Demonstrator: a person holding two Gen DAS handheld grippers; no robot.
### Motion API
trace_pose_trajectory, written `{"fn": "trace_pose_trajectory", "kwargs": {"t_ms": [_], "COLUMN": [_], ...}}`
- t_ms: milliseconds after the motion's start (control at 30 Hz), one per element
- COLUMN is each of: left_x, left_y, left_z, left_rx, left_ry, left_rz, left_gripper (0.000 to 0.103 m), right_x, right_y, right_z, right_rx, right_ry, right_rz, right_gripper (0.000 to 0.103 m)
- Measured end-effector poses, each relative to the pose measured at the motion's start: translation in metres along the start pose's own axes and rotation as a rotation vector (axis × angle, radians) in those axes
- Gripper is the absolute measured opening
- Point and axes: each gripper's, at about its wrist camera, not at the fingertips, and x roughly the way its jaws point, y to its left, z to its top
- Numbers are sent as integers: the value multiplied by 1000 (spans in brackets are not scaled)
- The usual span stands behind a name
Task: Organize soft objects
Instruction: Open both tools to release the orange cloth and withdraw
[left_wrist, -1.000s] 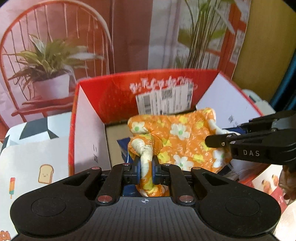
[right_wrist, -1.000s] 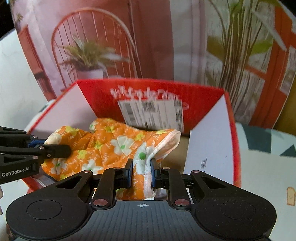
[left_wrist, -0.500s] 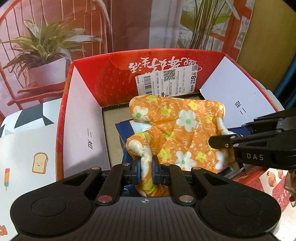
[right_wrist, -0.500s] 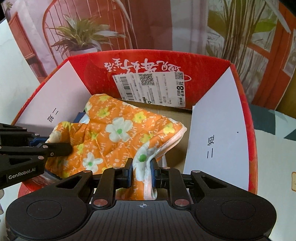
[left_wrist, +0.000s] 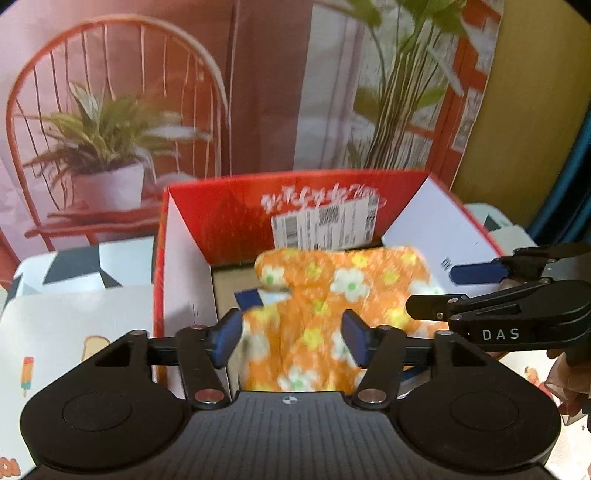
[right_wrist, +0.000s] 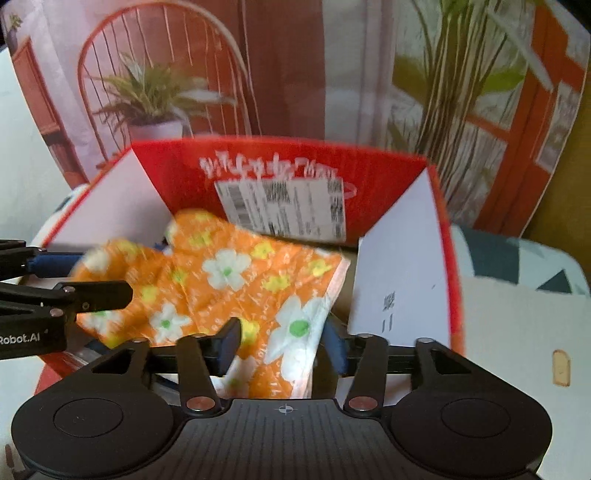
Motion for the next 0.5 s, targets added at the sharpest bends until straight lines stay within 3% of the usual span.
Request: {"fn": "trace_pose_trajectory", "kwargs": {"t_ms": [33,133,233,367,500], "left_x": [-5,-23,-39,-61,-81], "left_y": [-1,-5,-6,-7,-4], "left_z": [1,1,-1,-6,-15], "left_rx": [6,15,11,3,-4], "left_ry": [-14,-59,-94,-130,-158], "left_rz": [4,17,20,44,55], "left_gripper": [75,89,95,97,98], "right_x": [-7,-25,-42,-63,-83], "right_y": [1,3,5,6,7], "right_z": [1,5,5,1,-9], "right_rx": [-3,-17,-18,-2,14], "right_ry": [-18,-61,-107,-148,-188], "right_rz": [-7,-26,-36,-38,-33], "right_gripper": [65,76,92,102,102]}}
